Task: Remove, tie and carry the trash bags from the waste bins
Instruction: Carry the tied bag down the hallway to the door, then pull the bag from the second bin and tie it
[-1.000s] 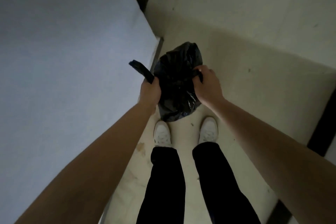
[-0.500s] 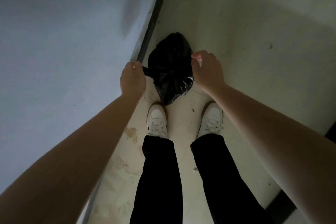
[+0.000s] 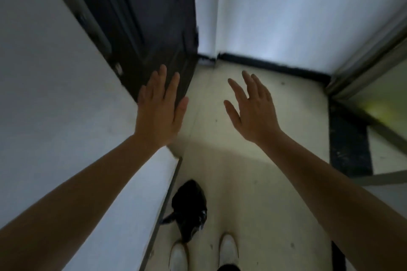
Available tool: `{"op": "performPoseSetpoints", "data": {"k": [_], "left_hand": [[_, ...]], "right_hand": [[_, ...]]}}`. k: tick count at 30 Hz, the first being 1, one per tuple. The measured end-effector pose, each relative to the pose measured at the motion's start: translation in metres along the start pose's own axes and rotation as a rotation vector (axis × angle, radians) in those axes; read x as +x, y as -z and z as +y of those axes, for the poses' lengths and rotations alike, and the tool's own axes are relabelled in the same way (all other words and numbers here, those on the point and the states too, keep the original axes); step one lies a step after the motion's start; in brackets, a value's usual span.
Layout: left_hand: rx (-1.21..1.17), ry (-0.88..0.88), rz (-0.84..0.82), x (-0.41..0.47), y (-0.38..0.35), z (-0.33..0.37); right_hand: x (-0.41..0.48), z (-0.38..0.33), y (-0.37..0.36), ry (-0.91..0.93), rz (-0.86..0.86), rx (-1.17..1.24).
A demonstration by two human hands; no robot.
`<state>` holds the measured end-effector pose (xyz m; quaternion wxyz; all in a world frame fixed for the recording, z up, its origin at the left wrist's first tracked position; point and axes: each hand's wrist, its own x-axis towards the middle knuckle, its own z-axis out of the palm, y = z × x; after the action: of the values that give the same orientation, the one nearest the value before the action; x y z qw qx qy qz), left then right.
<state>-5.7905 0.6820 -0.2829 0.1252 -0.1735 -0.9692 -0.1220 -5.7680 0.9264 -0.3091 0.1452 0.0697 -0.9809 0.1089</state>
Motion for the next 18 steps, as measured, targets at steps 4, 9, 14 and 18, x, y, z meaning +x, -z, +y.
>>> {"op": "performPoseSetpoints", "data": {"k": [4,9,14,18], "left_hand": [[0.037,-0.118,0.248,0.086,0.159,0.057],[0.01,-0.289,0.492,0.133,0.312,0.131],[-0.141,-0.495,0.595,0.119,0.376,0.205],[-0.276,-0.705,0.535,0.071,0.371,0.272]], "right_hand": [[0.06,0.009,0.182,-0.008,0.255,-0.092],[0.061,0.004,0.365,-0.061,0.476,-0.251],[-0.019,-0.007,0.474,-0.221,0.547,-0.468],[-0.125,-0.02,0.511,-0.477,0.486,-0.625]]}}
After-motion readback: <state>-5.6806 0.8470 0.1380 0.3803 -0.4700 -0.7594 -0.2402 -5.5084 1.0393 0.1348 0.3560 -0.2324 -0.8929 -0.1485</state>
